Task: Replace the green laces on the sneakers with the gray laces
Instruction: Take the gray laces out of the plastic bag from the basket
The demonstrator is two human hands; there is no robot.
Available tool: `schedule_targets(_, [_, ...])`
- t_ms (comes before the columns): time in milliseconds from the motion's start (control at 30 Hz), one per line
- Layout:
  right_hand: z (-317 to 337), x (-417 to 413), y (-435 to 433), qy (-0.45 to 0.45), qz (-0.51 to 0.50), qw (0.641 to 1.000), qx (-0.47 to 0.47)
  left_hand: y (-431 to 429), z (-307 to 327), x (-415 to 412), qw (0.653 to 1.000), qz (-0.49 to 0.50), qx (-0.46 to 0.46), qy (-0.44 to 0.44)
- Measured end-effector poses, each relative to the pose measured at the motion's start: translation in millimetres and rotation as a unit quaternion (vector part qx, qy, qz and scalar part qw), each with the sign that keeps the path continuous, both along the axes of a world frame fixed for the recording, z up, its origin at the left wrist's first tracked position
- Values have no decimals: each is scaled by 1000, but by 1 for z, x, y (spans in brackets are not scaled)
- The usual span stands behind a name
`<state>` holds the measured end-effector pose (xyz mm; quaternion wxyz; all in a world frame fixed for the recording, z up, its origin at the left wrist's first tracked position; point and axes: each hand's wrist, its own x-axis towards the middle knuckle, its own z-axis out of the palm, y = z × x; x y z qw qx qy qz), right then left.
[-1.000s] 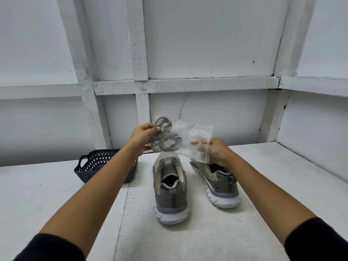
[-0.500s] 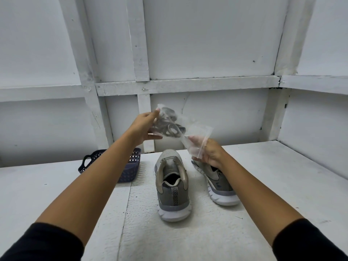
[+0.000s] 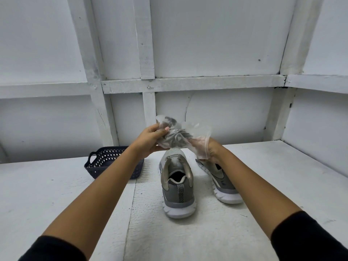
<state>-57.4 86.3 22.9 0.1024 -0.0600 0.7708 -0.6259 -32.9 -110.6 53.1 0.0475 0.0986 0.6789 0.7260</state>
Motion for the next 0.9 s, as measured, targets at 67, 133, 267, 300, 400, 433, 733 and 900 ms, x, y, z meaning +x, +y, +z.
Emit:
schedule_targets(67, [2, 1, -1, 26, 8, 999, -19, -2, -2, -1, 1000, 11, 8, 7])
schedule_targets(133, [1, -1, 2, 48, 4, 996, -74, -5, -5, -1, 999, 38, 34, 11])
schedule_targets(267, [3, -2, 16, 43, -29, 984, -168, -14, -15, -5, 991, 93, 98, -7])
schedule_targets(300, [5, -1, 20, 37, -47, 981, -183, -16, -18, -7, 989, 101, 107, -15])
schedule_targets(400, [6, -3, 35, 18, -96, 958, -269, -21, -27, -11, 987, 110, 115, -28])
schedule_targets(433, [7, -4, 40, 8, -112, 947, -301, -21, -29, -12, 987, 109, 116, -30])
schedule_targets(733, [3, 3, 90, 0, -171, 885, -432, 6, -40, -23, 983, 98, 149, -47])
schedule_targets(900, [7, 6, 103, 6, -177, 923, -341, 26, -40, -27, 985, 53, 156, -42])
